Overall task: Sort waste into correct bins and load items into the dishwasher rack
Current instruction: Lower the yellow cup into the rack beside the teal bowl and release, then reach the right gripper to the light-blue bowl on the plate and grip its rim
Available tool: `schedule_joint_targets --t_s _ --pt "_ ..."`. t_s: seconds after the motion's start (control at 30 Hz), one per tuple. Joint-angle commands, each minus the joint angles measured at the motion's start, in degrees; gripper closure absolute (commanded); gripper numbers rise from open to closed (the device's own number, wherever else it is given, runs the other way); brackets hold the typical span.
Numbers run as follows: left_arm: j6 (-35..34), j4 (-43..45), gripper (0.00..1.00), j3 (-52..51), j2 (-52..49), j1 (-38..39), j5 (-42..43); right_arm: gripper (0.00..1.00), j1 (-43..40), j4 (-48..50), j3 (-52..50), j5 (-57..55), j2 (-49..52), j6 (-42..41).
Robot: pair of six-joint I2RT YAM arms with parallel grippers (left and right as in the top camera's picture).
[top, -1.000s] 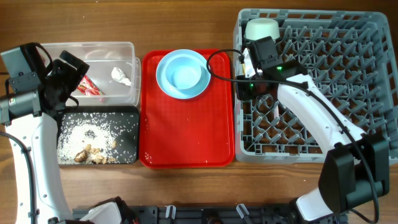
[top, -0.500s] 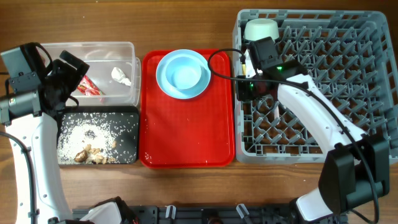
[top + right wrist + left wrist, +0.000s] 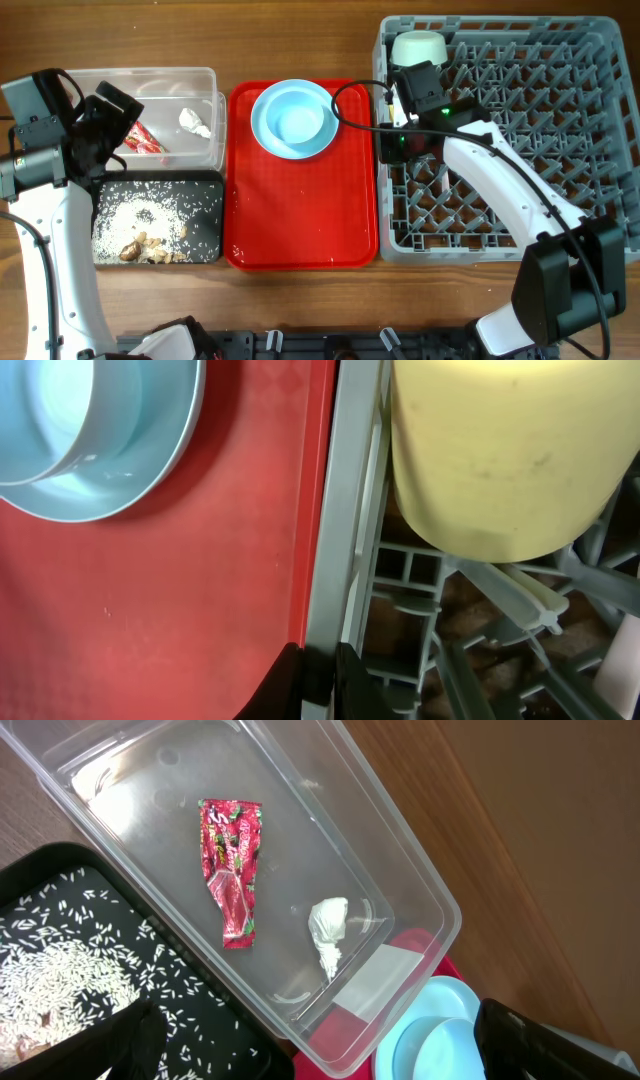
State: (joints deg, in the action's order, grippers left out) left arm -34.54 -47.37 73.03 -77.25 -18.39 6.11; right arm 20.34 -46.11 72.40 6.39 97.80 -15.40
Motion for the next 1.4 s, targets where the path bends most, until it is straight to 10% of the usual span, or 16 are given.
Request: schedule_joint_targets --t_s 0.0,0.37,0.77,1.37 --pt "0.94 0.11 0.00 0.48 0.37 -0.26 0.28 0.83 1.68 -0.87 -0.68 1.20 0.46 0.33" --pt "0.94 0.11 0.00 0.48 0.37 -0.26 0.28 0.75 2.29 -4.31 22.14 4.94 0.44 5.44" --pt "0.94 0.11 0.00 0.48 0.37 -0.26 0.28 0.49 19.45 11.13 21.66 2.62 16.06 23.87" --pt "0.92 0.09 0.00 0.48 0.37 -0.26 0.28 0.56 22.58 18.64 21.18 -9.33 26.51 24.39"
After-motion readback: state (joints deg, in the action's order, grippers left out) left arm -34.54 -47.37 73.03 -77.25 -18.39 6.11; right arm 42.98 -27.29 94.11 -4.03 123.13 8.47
